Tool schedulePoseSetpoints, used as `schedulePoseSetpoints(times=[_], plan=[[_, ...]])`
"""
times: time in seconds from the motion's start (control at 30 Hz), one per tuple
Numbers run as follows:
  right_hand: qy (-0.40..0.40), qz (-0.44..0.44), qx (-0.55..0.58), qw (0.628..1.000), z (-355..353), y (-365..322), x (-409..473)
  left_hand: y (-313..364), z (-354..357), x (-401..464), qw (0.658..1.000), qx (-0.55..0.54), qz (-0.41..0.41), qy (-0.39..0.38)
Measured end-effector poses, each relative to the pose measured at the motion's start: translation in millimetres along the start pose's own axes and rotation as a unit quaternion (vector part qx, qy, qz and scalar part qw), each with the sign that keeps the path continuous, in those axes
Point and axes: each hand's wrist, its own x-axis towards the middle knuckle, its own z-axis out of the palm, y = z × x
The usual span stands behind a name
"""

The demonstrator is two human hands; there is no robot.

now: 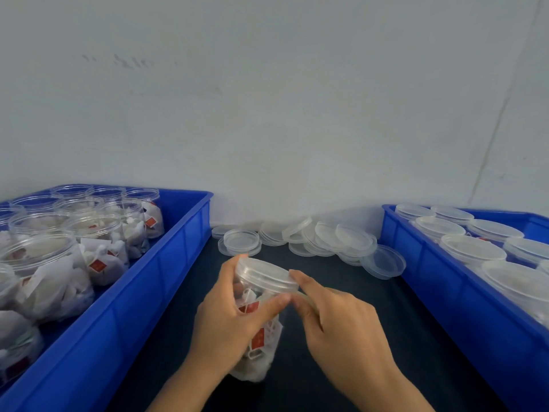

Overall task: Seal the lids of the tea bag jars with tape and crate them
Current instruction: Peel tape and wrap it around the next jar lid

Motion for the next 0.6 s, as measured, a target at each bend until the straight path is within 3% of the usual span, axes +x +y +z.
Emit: schedulePoseSetpoints(times=[0.17, 0.33, 0.6], plan=[[-0.030, 0.019, 0.027, 0.999, -0.8, -1.4, 0.2, -3.6, 0.4, 4.8, 0.999, -0.047, -0.016, 0.014], [-0.175, 0.143, 0.185, 0.956, -12.1, 5.4, 4.4, -8.5, -4.8, 8.5, 0.994, -0.103, -0.025, 0.004], [-0.126, 0.106, 0.102, 0.981, -16.7, 1.7, 3.9, -17.1, -17.2, 15.5, 0.989, -0.138, -0.032, -0.041]])
